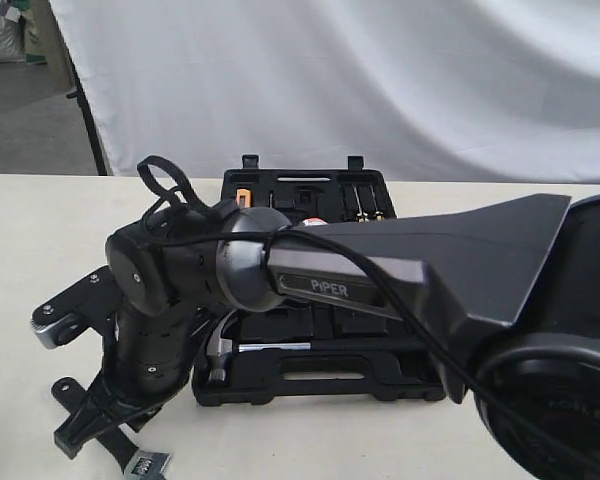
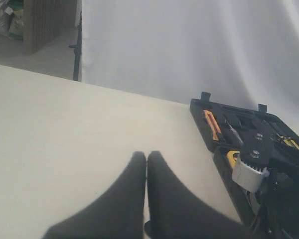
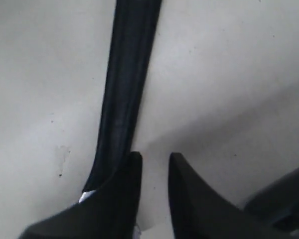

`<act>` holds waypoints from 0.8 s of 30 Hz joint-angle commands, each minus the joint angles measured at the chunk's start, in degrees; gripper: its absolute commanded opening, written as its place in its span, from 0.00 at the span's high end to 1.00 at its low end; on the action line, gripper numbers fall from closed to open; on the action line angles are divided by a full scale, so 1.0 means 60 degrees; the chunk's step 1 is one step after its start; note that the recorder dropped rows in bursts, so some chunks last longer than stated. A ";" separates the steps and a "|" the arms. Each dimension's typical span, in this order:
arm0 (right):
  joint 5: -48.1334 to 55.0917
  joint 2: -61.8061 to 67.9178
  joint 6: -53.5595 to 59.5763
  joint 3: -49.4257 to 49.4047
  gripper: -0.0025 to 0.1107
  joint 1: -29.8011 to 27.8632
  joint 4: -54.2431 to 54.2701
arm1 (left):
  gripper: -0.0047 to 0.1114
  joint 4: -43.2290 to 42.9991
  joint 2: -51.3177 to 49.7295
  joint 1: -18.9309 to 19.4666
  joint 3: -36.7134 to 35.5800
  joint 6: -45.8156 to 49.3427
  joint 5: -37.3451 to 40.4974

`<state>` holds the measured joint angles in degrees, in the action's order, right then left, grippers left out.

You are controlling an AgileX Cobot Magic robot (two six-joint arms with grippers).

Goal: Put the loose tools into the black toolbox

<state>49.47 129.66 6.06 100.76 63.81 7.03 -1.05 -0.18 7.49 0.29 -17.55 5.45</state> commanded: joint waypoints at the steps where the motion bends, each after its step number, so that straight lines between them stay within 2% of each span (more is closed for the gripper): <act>1: -0.0202 -0.0012 -0.0374 -0.0024 0.55 0.0077 -0.0332 | 0.95 -0.0042 0.0030 0.0242 0.0025 -0.0046 -0.0069; 3: -0.0196 -0.0012 -0.0374 0.0038 0.45 0.0077 -0.0177 | 0.95 -0.0042 0.0030 0.0242 0.0025 -0.0046 -0.0069; 5: -0.0119 0.0001 -0.0447 0.0084 0.42 0.0077 -0.0150 | 0.95 -0.0042 0.0030 0.0242 0.0025 -0.0046 -0.0069; 9: 0.0060 0.0001 0.0030 0.0084 0.43 0.0077 -0.0097 | 0.95 -0.0042 0.0030 0.0242 0.0025 -0.0046 -0.0069; 14: 0.0175 -0.0016 0.2175 0.0235 0.46 0.0077 0.0281 | 0.95 -0.0042 0.0030 0.0242 0.0025 -0.0046 -0.0069; 18: 0.0239 -0.0016 0.2289 0.0455 0.46 0.0097 0.1005 | 0.95 -0.0042 0.0030 0.0242 0.0025 -0.0046 -0.0069; 24: 0.0305 0.0212 0.3024 0.0456 0.46 0.0181 0.0992 | 0.95 -0.0042 0.0030 0.0242 0.0025 -0.0046 -0.0069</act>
<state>50.81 130.10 21.47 103.17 64.68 12.57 -1.05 -0.18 7.49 0.29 -17.55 5.45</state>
